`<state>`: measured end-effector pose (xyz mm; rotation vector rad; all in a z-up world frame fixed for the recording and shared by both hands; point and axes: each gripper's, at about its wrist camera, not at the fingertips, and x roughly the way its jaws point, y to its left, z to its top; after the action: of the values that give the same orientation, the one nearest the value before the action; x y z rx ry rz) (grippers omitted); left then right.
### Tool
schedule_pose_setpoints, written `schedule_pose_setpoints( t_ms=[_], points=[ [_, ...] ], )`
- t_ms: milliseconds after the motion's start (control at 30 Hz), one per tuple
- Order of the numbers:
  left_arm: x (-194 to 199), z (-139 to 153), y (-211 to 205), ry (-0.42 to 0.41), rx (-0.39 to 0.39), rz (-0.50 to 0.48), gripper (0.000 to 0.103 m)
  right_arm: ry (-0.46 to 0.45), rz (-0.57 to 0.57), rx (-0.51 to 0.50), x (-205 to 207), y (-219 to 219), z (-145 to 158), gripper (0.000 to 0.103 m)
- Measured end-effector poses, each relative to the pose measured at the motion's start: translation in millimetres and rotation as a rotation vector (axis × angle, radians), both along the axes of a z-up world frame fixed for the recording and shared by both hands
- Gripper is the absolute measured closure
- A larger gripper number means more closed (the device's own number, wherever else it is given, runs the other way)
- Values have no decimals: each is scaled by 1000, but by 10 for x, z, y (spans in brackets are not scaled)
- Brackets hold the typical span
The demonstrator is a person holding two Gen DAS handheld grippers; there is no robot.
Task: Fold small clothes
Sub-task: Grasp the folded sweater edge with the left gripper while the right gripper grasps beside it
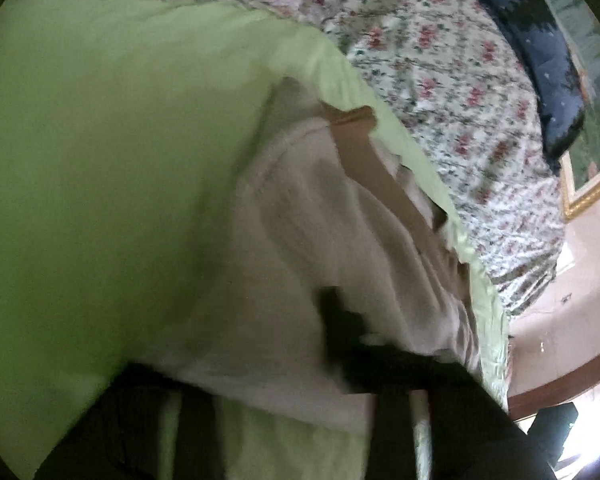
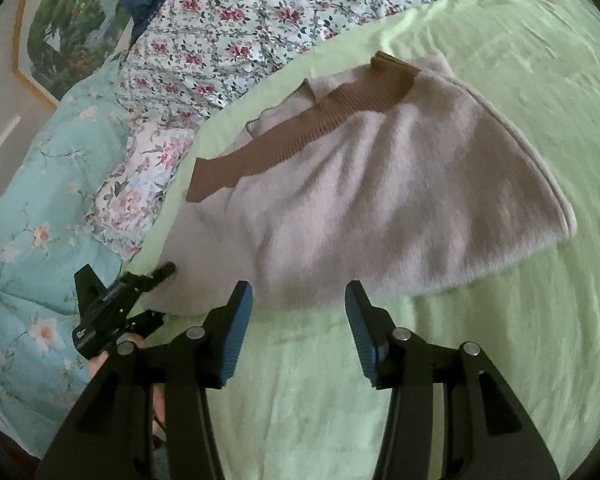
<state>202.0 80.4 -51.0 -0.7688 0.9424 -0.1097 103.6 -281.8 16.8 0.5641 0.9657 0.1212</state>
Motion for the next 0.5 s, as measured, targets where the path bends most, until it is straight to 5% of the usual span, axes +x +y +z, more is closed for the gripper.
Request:
schedule_pose_setpoints(
  t_ms=[67,267,500],
  points=[
    [45,-20,86,0,-31,6,90,-12,-1,-14,118,-70,16,53],
    [34,475,-146,-117,111,-67,92,-24,-16,-44,482,-380,63,53],
    [87,1112,-1109,-308,243,-332,95,-3,20,16,805,-634,64,53]
  ],
)
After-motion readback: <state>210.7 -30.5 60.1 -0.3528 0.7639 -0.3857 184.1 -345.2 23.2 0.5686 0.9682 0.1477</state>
